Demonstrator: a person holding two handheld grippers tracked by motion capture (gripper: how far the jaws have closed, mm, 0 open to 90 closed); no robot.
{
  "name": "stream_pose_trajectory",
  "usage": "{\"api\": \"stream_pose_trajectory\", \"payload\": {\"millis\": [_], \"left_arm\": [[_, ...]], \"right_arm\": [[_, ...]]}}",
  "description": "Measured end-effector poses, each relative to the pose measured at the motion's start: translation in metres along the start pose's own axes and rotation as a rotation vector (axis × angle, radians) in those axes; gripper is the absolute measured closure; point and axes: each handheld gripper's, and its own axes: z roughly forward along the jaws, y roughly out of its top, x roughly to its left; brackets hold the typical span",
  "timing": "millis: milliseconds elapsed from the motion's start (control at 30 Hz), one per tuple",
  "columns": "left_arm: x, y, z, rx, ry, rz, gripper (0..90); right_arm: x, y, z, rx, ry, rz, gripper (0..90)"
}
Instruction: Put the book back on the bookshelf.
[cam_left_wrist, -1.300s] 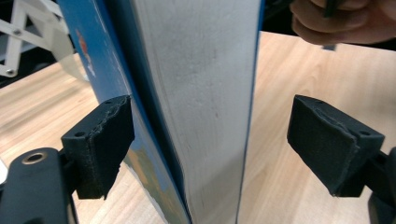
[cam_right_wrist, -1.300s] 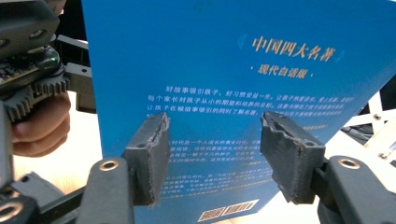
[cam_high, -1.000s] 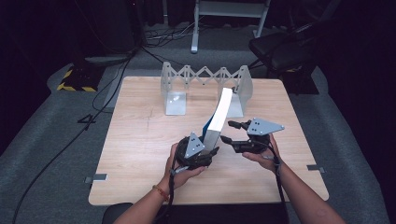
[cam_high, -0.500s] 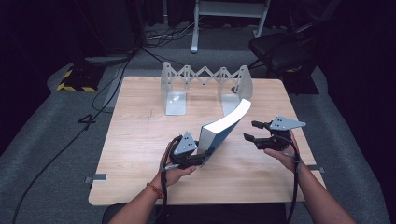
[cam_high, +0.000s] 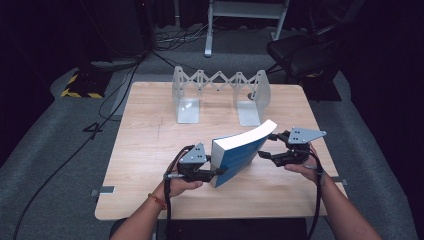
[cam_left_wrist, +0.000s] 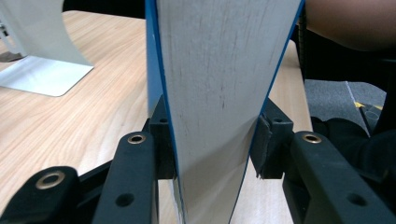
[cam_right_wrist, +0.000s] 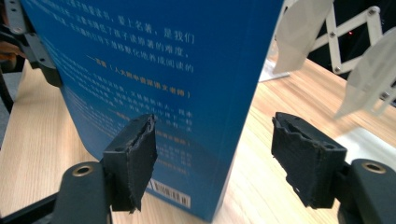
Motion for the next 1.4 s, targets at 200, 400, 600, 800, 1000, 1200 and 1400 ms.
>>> {"api": "stream_pose_trajectory", "payload": {"millis": [200,400,600,800,1000,1200,1400], "left_arm": [[0.003,-0.003,-0.001,-0.009,-0.002,0.005,59.1],[0.004,-0.005,-0.002,-0.004,0.013,0.013,58.3],[0.003,-0.011,-0.002,0.040,0.054,0.034,53.7],[0.000,-0.016,-0.001,0.085,0.097,0.070,52.0],[0.002,-0.019,0.007,0.136,0.142,0.055,44.8],[0.009,-0.022,-0.001,0.124,0.149,0.029,44.7],[0.016,-0.023,-0.013,0.083,0.141,-0.024,40.2]], "right_arm": [[-0.005,-0.002,0.011,-0.002,0.032,0.030,30.3],[-0.005,-0.006,0.018,0.005,0.052,0.039,30.6],[-0.005,-0.005,0.028,0.020,0.065,0.030,31.4],[-0.008,-0.009,0.032,0.013,0.072,0.035,33.8],[-0.009,-0.008,0.029,0.029,0.079,0.011,38.9],[-0.005,-0.012,0.020,0.020,0.097,-0.010,48.1],[0.001,-0.013,0.014,0.022,0.117,-0.019,51.7]]}}
